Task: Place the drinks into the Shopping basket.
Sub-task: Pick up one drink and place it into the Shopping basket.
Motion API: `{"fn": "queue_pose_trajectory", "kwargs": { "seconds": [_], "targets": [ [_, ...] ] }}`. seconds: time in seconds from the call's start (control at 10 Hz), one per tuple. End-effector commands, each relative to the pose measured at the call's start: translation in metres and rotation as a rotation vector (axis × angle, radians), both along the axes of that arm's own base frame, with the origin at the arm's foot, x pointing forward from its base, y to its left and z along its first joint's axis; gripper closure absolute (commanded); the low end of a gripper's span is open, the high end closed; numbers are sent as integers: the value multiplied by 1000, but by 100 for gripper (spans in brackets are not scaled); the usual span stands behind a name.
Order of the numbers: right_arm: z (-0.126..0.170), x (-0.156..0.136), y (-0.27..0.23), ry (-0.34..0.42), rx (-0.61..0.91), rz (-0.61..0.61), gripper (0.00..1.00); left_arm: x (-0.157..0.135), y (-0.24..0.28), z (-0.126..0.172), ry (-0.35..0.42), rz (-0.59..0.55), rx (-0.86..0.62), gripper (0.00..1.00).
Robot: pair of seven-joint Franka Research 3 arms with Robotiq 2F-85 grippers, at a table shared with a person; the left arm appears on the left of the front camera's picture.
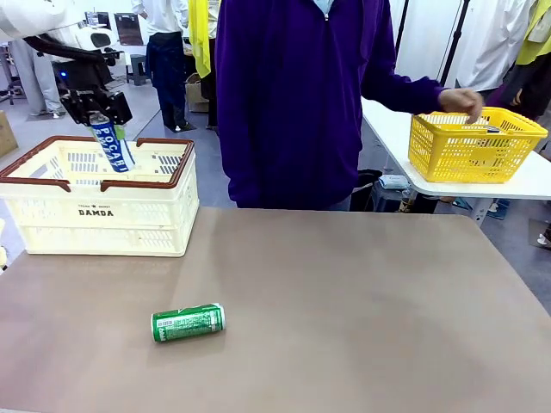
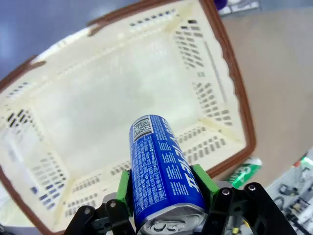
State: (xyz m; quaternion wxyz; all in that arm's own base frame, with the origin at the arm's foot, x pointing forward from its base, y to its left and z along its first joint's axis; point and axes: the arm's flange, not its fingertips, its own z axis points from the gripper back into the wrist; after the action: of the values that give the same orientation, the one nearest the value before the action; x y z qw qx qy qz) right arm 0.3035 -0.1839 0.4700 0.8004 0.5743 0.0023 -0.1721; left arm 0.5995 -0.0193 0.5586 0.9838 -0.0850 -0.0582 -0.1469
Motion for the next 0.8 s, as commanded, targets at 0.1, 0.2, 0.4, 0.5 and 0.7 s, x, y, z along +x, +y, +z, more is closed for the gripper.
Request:
{"fn": "queue_pose_trajectory", "kwargs": {
  "seconds": [0.1, 0.2, 0.4, 0.5, 0.7],
  "targets": [
    [6, 0, -1, 12, 3, 0, 0, 0, 4, 4, -27, -17, 54, 100],
    [6, 0, -1, 12, 3, 0, 0, 0, 4, 4, -27, -17, 54, 100],
    [6, 0, -1, 12, 3, 0, 0, 15, -5, -25, -22, -42, 46, 100],
    [6, 0, -1, 12, 3, 0, 0, 29, -7, -51, -48, -90, 60, 100],
    [6, 0, -1, 12, 3, 0, 0, 46, -5, -95, -67, -145, 131, 100]
  ]
}}
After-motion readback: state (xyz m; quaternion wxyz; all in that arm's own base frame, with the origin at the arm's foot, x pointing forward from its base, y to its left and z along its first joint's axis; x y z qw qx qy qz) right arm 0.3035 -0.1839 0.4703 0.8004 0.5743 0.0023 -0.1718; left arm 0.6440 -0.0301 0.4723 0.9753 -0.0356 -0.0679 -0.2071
